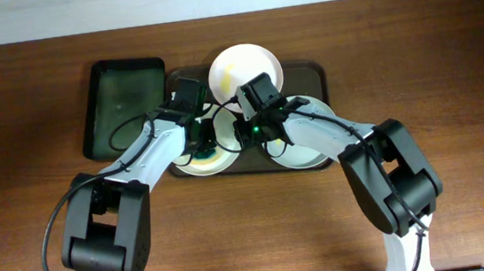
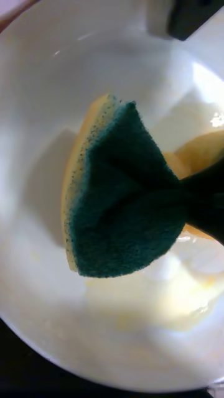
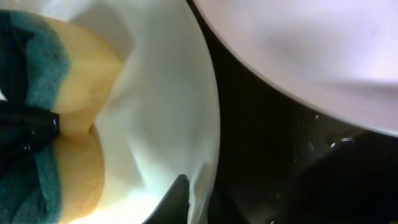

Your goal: Clean dirty plates on tray and stack at the side

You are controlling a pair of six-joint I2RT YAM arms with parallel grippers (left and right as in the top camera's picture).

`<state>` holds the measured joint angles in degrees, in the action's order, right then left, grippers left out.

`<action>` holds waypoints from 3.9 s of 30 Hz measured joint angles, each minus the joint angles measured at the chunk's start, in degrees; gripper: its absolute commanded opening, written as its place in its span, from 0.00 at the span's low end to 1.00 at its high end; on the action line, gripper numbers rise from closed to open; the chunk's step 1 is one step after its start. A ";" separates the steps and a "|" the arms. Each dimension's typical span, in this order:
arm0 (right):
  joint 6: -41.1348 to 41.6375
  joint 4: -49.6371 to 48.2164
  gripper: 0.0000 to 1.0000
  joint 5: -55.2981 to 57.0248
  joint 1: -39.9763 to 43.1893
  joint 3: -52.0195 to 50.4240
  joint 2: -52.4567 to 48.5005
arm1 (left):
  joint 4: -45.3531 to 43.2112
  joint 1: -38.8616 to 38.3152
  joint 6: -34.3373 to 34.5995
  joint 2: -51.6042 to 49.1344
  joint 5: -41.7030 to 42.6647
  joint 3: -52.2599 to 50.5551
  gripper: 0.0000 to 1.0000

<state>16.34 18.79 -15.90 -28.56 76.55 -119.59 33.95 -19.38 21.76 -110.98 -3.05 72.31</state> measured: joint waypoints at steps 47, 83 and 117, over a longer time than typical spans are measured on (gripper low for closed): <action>-15.72 27.50 0.04 26.84 -3.76 28.33 5.22 | 3.56 15.50 -0.81 26.12 -13.49 -0.92 0.00; -18.64 31.06 0.04 55.12 -10.01 31.43 5.55 | -6.64 21.92 -3.85 11.96 -0.13 -0.96 0.00; -10.34 30.62 0.89 -3.17 51.06 16.76 0.26 | -6.01 21.92 -3.85 11.96 -0.11 -0.96 0.00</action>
<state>6.00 49.41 -19.07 22.50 93.32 -119.33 27.94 2.55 17.91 -99.02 -3.16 71.35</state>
